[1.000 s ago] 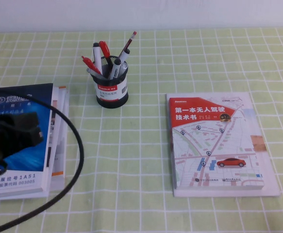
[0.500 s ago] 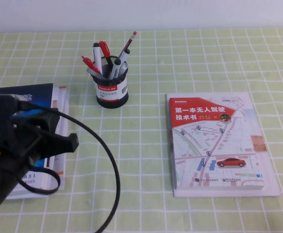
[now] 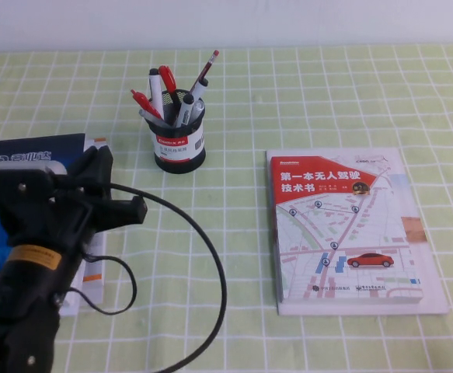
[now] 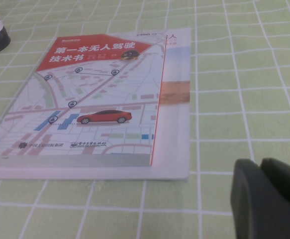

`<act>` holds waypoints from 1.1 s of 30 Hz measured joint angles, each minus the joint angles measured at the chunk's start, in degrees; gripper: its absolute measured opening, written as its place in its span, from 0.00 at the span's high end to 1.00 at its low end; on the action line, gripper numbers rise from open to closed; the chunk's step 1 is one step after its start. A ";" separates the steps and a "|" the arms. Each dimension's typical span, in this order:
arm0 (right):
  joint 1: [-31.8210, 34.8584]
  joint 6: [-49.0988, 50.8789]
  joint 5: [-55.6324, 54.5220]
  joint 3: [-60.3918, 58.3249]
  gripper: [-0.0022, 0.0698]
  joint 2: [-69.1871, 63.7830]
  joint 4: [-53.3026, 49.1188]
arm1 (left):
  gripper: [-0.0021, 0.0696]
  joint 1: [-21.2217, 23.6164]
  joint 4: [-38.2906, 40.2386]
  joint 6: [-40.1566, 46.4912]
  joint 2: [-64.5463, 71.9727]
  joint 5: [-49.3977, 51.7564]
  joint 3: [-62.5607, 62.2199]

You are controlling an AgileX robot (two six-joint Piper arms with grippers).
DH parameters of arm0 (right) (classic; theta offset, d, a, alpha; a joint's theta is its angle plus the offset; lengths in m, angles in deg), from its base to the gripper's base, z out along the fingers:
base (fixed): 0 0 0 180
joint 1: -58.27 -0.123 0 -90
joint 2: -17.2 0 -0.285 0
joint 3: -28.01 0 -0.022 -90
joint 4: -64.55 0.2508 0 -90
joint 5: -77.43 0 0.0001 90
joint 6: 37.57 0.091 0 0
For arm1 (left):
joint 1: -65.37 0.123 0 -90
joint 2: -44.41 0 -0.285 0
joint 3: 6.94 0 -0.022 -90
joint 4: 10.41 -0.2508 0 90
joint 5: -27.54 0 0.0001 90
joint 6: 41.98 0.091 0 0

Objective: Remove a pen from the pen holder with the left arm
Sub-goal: Pick up the pen from the pen holder

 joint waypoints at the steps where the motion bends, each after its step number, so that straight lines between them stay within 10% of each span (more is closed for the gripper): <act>1: 0.00 0.00 0.00 0.00 0.99 0.00 0.00 | 0.87 0.00 0.00 -0.57 1.56 -1.78 -0.11; 8: 0.00 0.00 0.00 0.00 0.99 0.00 0.00 | 0.57 0.75 -1.26 -6.59 10.53 -4.98 -4.66; 33: 0.00 0.00 0.00 0.00 0.99 0.00 0.00 | 0.54 4.53 -1.48 -12.70 29.96 -2.18 -27.04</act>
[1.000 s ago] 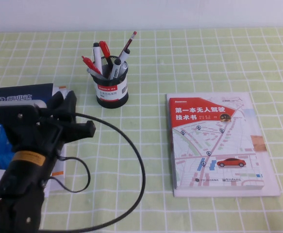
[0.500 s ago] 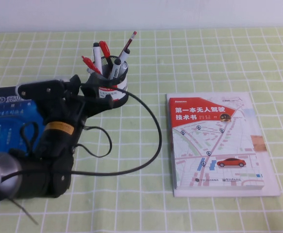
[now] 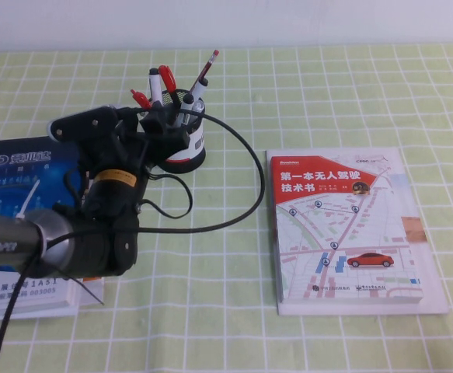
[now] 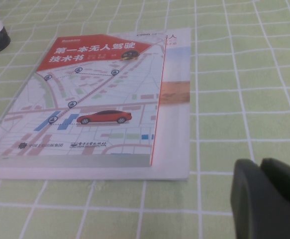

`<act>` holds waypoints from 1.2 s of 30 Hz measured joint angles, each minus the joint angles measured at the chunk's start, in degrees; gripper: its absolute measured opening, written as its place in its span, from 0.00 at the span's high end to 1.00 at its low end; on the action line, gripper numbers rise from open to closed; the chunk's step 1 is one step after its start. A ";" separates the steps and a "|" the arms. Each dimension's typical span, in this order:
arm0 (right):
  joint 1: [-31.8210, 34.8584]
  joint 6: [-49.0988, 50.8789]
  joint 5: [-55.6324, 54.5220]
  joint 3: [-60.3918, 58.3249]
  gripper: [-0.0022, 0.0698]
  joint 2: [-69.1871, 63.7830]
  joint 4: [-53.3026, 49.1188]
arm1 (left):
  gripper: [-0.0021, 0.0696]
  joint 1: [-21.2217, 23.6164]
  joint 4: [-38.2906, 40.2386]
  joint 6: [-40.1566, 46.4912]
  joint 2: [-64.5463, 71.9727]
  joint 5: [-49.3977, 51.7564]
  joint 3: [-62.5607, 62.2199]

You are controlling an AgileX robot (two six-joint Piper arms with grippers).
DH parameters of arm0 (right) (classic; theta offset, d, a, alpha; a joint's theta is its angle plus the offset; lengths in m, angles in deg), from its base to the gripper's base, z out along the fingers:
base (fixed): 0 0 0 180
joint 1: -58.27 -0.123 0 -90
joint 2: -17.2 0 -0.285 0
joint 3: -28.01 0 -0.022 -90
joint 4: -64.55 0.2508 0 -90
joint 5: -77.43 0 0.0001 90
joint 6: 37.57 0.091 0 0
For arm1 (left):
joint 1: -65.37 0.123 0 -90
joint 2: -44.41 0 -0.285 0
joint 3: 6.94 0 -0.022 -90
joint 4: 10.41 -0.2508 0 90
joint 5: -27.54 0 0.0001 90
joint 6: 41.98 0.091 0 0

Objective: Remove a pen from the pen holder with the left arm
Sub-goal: Pick up the pen from the pen holder

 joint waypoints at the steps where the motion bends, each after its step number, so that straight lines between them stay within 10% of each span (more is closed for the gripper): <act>1: 0.00 0.00 0.00 0.00 0.99 0.00 0.00 | 0.54 0.00 0.28 0.00 0.27 0.13 -0.38; 21: 0.00 0.00 0.00 0.00 0.99 0.00 0.00 | 0.55 1.66 1.49 -0.39 6.21 4.12 -7.36; 36: 0.00 0.00 -0.03 0.00 0.99 0.00 0.00 | 0.81 1.66 1.49 -1.09 6.35 4.09 -7.36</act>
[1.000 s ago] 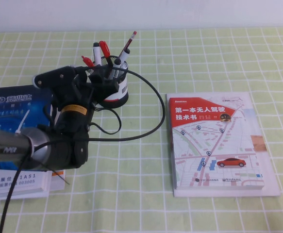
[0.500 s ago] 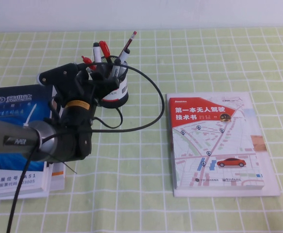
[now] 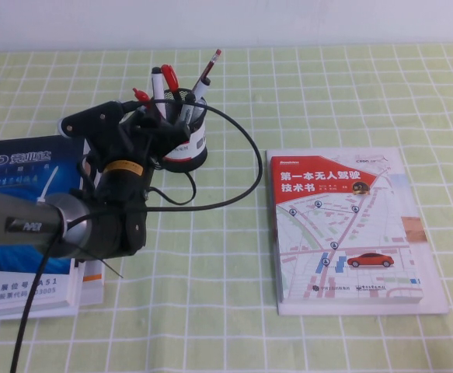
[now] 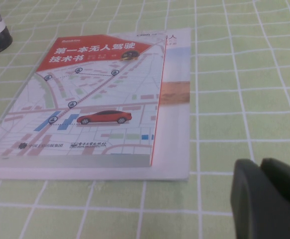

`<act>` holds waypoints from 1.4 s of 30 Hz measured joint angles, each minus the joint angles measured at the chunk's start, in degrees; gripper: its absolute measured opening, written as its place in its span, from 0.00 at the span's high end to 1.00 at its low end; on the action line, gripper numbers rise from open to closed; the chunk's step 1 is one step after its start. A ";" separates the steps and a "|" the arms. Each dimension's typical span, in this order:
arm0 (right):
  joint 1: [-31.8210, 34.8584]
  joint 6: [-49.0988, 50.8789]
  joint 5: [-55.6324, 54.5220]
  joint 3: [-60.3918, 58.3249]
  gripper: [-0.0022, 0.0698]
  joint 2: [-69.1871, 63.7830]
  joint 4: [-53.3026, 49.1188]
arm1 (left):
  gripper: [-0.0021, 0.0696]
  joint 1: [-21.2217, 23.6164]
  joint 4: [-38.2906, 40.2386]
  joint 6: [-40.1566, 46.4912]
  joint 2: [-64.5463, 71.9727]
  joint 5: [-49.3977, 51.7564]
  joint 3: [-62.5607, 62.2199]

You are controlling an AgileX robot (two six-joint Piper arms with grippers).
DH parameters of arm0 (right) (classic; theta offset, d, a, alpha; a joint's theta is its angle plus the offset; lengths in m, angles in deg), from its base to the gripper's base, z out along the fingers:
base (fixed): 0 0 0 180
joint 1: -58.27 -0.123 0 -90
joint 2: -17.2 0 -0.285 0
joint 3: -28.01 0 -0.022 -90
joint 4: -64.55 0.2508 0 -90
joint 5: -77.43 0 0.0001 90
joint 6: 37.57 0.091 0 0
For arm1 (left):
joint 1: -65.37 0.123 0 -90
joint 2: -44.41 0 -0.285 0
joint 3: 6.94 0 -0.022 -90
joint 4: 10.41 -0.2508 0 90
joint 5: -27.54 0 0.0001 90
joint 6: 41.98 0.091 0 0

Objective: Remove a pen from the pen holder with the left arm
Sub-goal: Pick up the pen from the pen holder

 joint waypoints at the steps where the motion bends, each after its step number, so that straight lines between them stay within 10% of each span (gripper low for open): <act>1: 0.00 0.00 0.00 0.00 0.99 0.00 0.00 | 0.82 0.00 0.00 -0.15 0.00 -0.13 0.00; 42: 0.00 0.00 0.00 0.00 0.99 0.00 0.00 | 0.89 0.00 1.13 22.37 -24.38 19.74 -0.16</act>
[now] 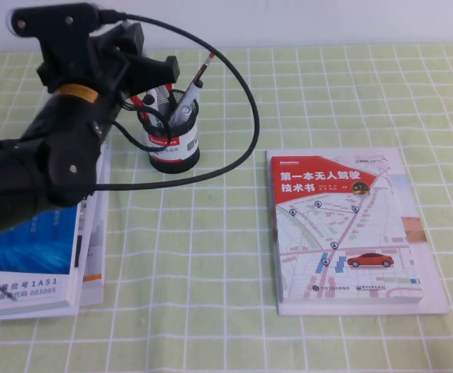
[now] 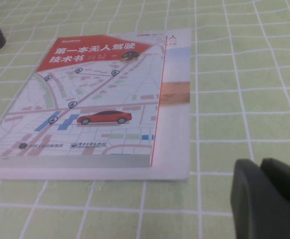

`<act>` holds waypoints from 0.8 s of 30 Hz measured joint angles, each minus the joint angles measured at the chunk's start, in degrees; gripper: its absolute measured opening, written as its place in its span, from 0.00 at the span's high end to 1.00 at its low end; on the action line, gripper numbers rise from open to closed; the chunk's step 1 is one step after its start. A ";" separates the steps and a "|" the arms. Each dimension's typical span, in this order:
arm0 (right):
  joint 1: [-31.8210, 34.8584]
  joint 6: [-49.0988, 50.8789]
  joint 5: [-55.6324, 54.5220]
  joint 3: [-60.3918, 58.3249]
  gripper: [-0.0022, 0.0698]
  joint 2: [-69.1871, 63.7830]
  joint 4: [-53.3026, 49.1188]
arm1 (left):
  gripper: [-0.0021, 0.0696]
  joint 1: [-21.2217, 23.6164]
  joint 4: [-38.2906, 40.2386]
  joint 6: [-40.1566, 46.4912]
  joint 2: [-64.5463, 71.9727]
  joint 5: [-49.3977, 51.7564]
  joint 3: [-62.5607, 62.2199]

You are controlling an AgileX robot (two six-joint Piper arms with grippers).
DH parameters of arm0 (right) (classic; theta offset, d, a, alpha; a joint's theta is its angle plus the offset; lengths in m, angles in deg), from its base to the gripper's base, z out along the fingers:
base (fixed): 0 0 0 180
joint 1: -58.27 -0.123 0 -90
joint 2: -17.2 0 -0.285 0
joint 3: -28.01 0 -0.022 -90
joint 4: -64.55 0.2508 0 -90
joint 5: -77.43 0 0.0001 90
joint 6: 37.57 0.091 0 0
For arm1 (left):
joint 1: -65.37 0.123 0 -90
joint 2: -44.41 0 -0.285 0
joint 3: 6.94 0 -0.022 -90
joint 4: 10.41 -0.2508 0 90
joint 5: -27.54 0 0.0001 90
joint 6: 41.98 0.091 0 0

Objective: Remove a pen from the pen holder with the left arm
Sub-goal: Pick up the pen from the pen holder, then place the pen on the table

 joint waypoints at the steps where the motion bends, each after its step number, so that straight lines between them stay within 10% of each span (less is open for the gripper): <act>1: 0.00 0.00 0.00 0.00 0.99 0.00 0.00 | 0.89 0.00 0.00 0.52 -0.96 1.05 0.00; 24: 0.00 0.00 0.00 0.00 0.99 0.00 0.00 | 0.89 0.00 -0.83 6.59 -20.15 55.75 0.12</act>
